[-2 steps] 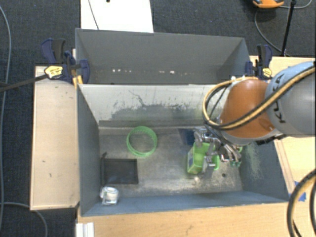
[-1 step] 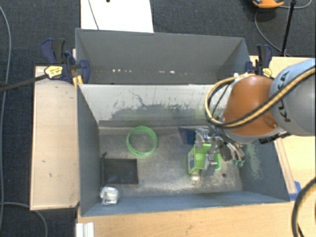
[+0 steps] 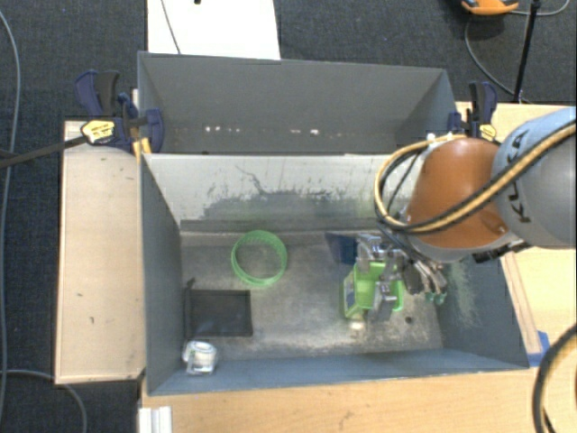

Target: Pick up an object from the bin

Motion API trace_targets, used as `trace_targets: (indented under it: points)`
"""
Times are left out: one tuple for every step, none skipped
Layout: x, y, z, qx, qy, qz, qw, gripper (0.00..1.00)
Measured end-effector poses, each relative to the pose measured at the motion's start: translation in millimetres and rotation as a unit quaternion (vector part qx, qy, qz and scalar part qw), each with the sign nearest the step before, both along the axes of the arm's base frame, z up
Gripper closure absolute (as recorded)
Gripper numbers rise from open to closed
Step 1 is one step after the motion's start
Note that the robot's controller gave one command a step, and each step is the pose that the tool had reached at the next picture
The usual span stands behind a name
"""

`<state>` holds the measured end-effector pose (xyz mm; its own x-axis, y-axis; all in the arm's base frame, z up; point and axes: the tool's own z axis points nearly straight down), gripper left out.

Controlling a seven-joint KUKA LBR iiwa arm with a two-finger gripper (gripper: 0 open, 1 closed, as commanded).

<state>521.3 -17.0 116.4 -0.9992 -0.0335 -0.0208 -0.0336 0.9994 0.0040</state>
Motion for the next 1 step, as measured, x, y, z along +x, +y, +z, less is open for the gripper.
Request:
trace_targets:
  points:
    - [0.0, 0.0, 0.0, 0.0, 0.0, 0.0, 1.0, 1.0]
